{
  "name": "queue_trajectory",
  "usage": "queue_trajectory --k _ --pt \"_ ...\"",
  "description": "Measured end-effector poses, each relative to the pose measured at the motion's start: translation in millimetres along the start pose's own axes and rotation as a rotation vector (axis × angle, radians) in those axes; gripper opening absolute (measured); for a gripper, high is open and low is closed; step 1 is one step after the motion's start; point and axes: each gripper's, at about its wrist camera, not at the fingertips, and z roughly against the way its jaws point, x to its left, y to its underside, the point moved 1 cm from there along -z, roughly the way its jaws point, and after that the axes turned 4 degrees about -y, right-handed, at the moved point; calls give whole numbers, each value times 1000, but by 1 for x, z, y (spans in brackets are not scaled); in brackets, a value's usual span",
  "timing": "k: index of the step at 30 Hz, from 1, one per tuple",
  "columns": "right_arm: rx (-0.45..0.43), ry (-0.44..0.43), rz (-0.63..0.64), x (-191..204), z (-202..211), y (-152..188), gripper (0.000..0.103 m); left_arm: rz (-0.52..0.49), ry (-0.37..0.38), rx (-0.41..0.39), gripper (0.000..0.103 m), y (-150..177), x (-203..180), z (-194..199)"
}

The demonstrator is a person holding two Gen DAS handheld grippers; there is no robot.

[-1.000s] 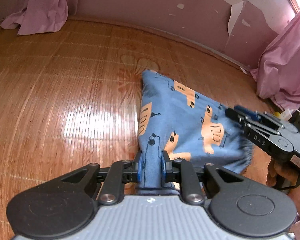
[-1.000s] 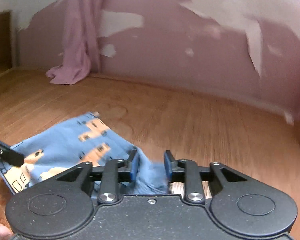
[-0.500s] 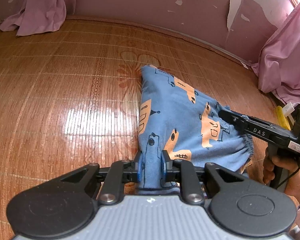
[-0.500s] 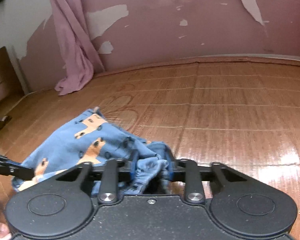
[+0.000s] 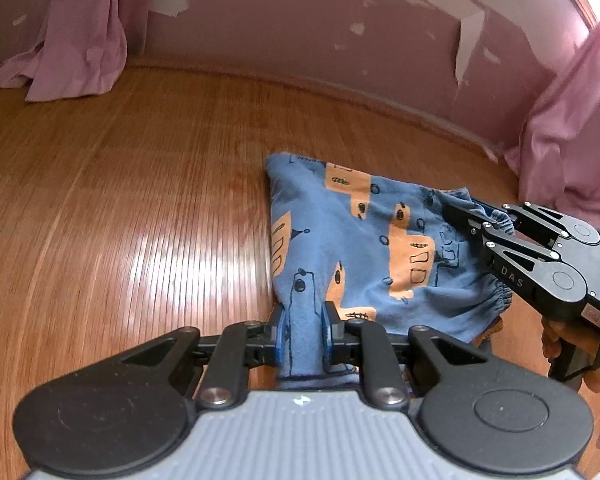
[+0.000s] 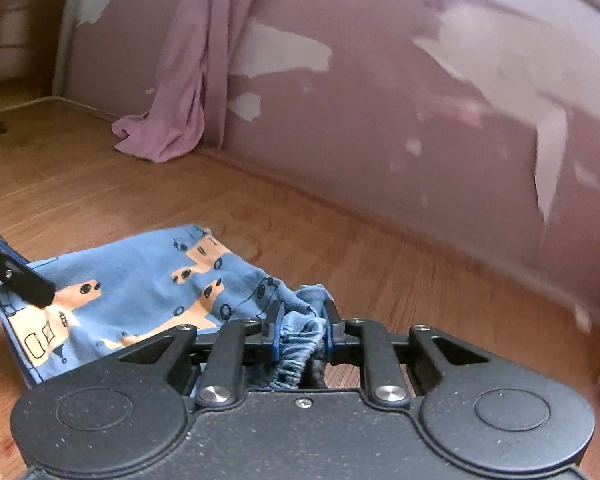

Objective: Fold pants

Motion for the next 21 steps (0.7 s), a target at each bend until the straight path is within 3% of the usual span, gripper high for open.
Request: queue_trajectory --k 6,9,13,18,21 --pt "-34 25 115 -25 -37 -51 20 21 4 -97 20 -47 5 -9" --pt "-18 34 152 -34 -61 -61 20 67 8 -126 20 -66 11 -19" --pt "16 16 135 -42 -95 -58 20 81 -4 -121 20 -77 19 -42" --pt "83 -21 104 -37 -129 -36 20 124 -35 -52 20 -73 37 -73" --pt "85 -28 51 -41 -136 -28 21 88 -32 -67 20 -67 39 -76"
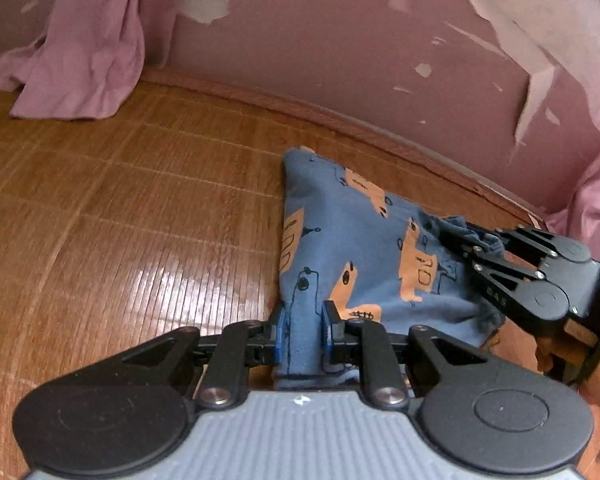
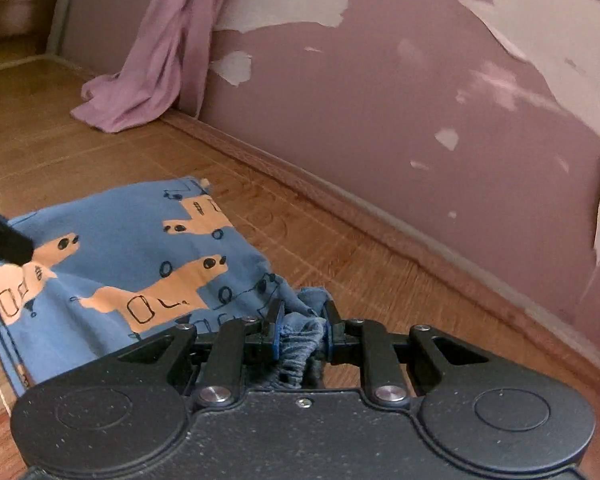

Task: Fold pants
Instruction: 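Open both grippers and release the compactly folded pants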

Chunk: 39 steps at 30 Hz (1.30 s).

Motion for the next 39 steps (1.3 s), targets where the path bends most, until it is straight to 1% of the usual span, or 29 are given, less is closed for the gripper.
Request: queue_trajectory --k 1,4,5,6,7,9,10,12,13,14,15,18,22,24,26,30,33,36,39 --pt "-1 -4 -17 -2 -1 1 21 -15 -3 -3 21 1 -1 0" --pt "0 -7 -48 -5 -2 3 27 -33 -9 -1 23 0 -4 0" --pt "-3 -3 -58 -6 0 3 32 -38 -15 0 26 -1 -4 0" --pt "-9 4 -70 -7 3 2 39 -39 -20 -1 33 -1 -5 2" --pt "-15 9 -82 -9 8 1 42 -39 -27 -5 36 -1 -5 3" --pt "-31 22 -104 -11 20 1 61 -38 -39 -8 48 -3 -6 6" --pt "-43 33 -119 -11 29 1 64 -35 -45 -13 53 -3 -5 9" --pt "-66 55 -166 -11 49 0 76 -32 -63 -44 73 -2 -6 20" --pt "-75 66 -199 -10 58 0 81 -37 -74 -62 76 -1 -7 27" --pt "-85 79 -239 -8 68 1 94 -45 -85 -76 81 0 -9 33" --pt "-98 93 -289 -6 82 3 103 -58 -96 -90 86 2 -11 40" --pt "-147 103 -394 5 120 13 102 -109 -128 -125 97 11 -21 61" --pt "-181 133 -468 27 164 27 102 -179 -171 -199 103 30 -35 93" --pt "-196 149 -488 39 185 32 102 -207 -188 -232 103 42 -41 106" --pt "-207 166 -507 49 205 37 102 -225 -210 -248 103 54 -47 115" --pt "-216 182 -517 68 236 49 102 -249 -216 -249 103 77 -52 128" --pt "-218 198 -502 78 251 57 102 -279 -216 -247 103 90 -55 133" --pt "-223 211 -502 84 262 65 102 -306 -217 -265 103 102 -56 140" --pt "-226 212 -516 90 269 73 102 -317 -200 -270 103 111 -56 143"
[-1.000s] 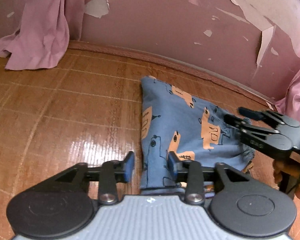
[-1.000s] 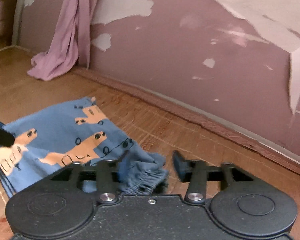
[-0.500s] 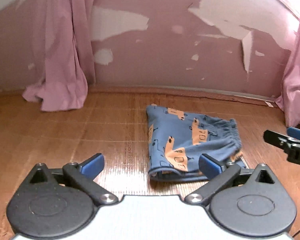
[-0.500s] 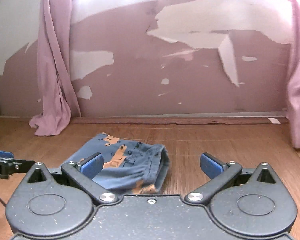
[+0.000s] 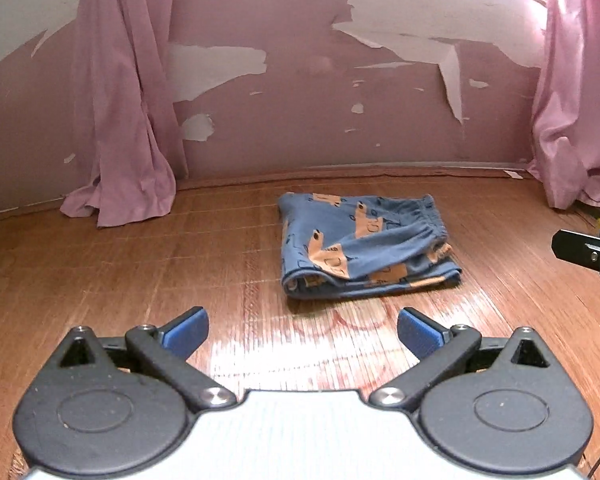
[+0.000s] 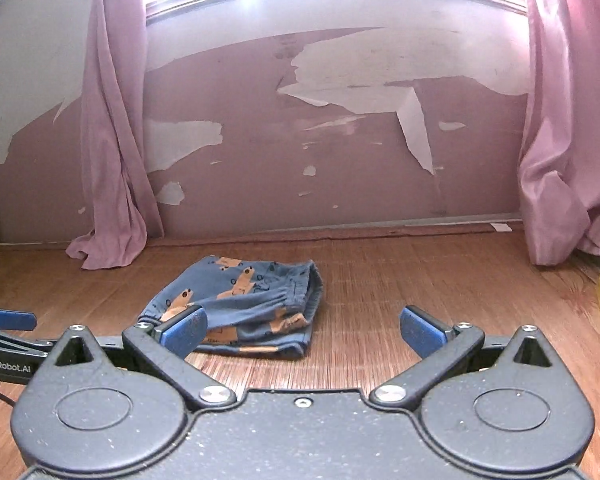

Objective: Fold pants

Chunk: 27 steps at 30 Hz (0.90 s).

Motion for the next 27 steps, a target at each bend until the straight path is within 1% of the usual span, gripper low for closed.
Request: queue_trajectory --k 4,9,12,27 --pt "4 10 14 2 7 9 102 12 13 8 103 7 2 3" --pt "22 6 41 5 4 17 102 24 30 16 103 12 5 3" --pt "32 6 52 6 2 20 102 26 26 24 103 14 7 2" --pt "46 -1 62 9 0 22 102 37 22 32 103 16 10 2"
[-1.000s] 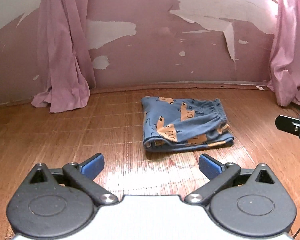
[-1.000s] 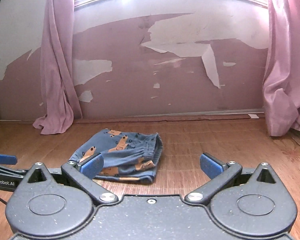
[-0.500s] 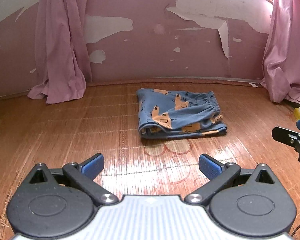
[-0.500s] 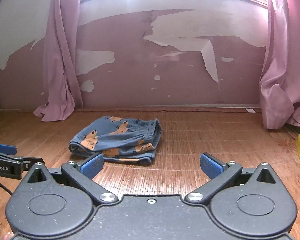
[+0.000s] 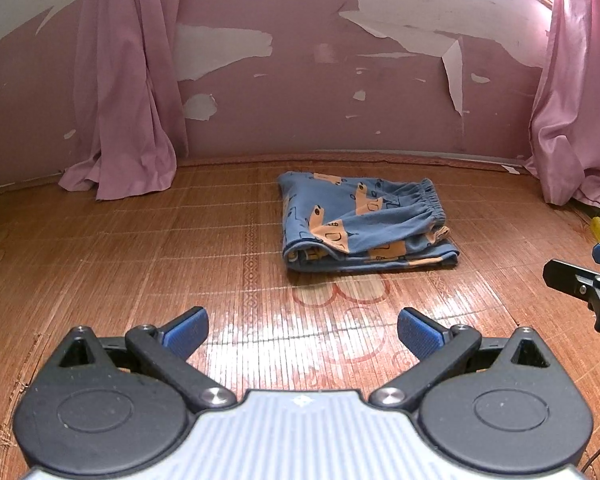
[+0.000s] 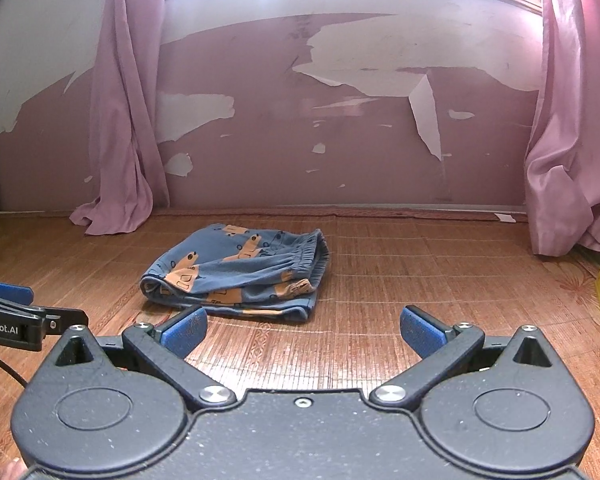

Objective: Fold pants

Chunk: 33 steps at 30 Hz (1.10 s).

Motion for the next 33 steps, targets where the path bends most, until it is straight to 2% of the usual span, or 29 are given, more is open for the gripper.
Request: queue_trajectory --k 33 --pt "5 -7 9 1 -2 1 102 -1 -10 -5 103 2 1 2"
